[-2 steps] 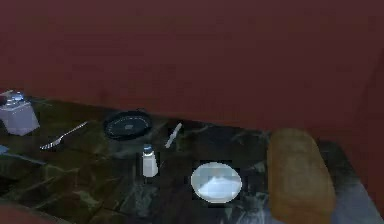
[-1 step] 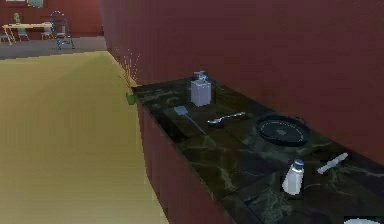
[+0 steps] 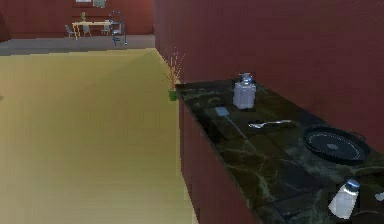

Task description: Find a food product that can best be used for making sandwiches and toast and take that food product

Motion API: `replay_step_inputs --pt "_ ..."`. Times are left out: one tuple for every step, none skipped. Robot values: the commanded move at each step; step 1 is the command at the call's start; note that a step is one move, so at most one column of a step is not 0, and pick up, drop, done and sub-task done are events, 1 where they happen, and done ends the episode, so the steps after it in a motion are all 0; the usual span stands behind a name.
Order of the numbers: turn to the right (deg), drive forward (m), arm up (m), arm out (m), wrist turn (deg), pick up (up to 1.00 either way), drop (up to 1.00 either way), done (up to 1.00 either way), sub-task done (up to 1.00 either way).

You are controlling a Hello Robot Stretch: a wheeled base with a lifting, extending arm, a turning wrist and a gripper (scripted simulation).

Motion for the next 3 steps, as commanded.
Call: replay_step_inputs --pt "0.0 0.00 0.50 0.00 0.0 0.00 0.00 0.00 0.00" --pt "0.0 0.00 0.38 0.00 0.0 0.00 0.00 0.00 0.00" --pt "0.0 0.00 0.00 0.12 0.0 0.00 0.00 0.00 0.00"
